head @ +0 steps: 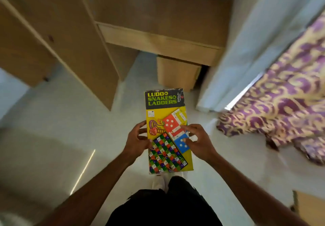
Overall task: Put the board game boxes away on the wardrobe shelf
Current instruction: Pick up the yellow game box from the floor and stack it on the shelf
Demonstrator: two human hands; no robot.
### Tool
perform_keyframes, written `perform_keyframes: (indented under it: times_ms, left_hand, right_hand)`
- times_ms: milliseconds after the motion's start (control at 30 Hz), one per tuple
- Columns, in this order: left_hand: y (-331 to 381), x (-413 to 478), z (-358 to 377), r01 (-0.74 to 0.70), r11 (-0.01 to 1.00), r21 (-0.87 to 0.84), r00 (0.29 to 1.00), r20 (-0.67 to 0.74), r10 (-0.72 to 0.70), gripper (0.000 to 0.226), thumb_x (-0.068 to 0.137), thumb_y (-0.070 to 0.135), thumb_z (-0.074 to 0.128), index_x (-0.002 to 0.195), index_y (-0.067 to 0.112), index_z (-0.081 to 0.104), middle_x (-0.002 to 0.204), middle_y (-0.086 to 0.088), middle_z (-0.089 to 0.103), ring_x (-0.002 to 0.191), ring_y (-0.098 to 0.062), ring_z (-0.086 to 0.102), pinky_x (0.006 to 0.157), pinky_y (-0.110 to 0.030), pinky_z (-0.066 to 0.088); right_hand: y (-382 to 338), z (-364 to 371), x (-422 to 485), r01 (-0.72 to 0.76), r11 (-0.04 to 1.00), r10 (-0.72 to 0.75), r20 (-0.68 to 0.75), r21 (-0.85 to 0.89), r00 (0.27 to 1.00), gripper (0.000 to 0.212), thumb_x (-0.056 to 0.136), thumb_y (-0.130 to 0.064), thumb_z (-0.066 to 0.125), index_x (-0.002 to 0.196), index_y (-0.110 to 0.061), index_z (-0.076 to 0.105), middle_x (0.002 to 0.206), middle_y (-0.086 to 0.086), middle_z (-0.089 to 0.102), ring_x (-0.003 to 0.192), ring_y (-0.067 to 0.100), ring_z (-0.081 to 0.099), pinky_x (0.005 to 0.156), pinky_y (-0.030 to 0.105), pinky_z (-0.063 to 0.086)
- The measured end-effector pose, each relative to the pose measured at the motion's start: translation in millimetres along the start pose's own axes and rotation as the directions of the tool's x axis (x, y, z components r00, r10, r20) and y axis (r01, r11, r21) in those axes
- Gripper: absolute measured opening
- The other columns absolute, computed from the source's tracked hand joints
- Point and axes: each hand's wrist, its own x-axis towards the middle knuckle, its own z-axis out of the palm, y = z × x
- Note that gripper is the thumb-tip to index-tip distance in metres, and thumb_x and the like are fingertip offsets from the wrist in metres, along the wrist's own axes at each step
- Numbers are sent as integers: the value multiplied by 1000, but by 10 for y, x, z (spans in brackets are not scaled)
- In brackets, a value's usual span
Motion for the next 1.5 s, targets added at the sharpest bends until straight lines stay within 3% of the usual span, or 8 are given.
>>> perform_keyframes:
  times_ms: [233, 367, 467, 600, 900, 1033, 1233, 1500]
  left_hand:
    - [-154, -68, -1183, -44, 971, -233, 917, -395, -54, 67, 79, -7, 71, 135, 22, 49, 113, -5, 68, 90, -18, 69, 62, -34, 59]
    - [-282, -167, -1890, -141, 947, -290, 852, -523, -34, 67, 79, -8, 72, 134, 25, 51, 114, -3, 66, 98, -22, 66, 60, -31, 59]
    - [-369, -226, -2557, -164, 945, -282, 808, -589, -36, 67, 81, -4, 71, 138, 25, 50, 119, -1, 61, 101, -22, 65, 60, -30, 59]
    - [-490, -350, -3419, -168, 953, -253, 764, -644, -37, 66, 83, 1, 71, 139, 30, 50, 120, -5, 59, 106, -26, 64, 70, -45, 62]
    - [-490, -343, -5428, -152, 981, -122, 627, -779, 0, 78, 81, 11, 76, 144, 38, 39, 119, -2, 56, 98, -20, 65, 57, -27, 60]
    - [-428, -2, -6266, -92, 994, -63, 603, -798, 5, 78, 80, 17, 77, 144, 38, 38, 126, -5, 50, 104, -22, 61, 63, -34, 60]
    - [-94, 615, -7523, -74, 996, -45, 593, -805, 8, 78, 77, 21, 79, 144, 33, 40, 128, -8, 52, 106, -22, 59, 73, -46, 60]
    - [625, 1598, -8989, -102, 994, 45, 636, -765, 100, 75, 80, 17, 77, 144, 28, 41, 128, -6, 51, 104, -16, 57, 71, -37, 58]
  right_hand:
    - [-994, 962, 1148, 253, 967, -225, 350, -37, 909, 45, 84, -5, 68, 127, -17, 62, 112, 1, 48, 97, 15, 55, 74, 1, 43]
    - [-1582, 1649, 1501, 345, 938, -295, 463, -25, 836, 45, 84, -3, 65, 127, -14, 62, 112, 3, 47, 94, 2, 54, 74, -1, 41]
    - [-2035, 2321, 1704, 390, 921, -328, 530, -5, 782, 44, 86, -6, 67, 127, -19, 60, 114, 0, 46, 99, 10, 56, 74, 7, 50]
    - [-2643, 3197, 1810, 400, 916, -324, 558, -16, 764, 47, 85, -5, 66, 129, -21, 60, 114, 0, 45, 99, 13, 52, 73, 3, 45]
    - [-3988, 4932, 2247, 436, 899, -367, 626, 47, 688, 49, 87, -5, 65, 131, -26, 57, 114, -2, 41, 99, 8, 49, 71, 6, 49]
    - [-4492, 5600, 2702, 445, 893, -383, 624, 63, 681, 49, 88, -3, 64, 132, -23, 57, 116, -1, 40, 99, 5, 48, 69, 4, 49]
    - [-5235, 6442, 3517, 470, 880, -410, 610, 69, 678, 52, 88, -2, 64, 133, -24, 55, 116, 0, 40, 100, 8, 48, 72, 8, 51]
    - [-6231, 7130, 4718, 469, 879, -443, 521, 90, 730, 49, 87, 1, 63, 131, -17, 57, 115, 2, 41, 96, 3, 51, 68, 5, 50]
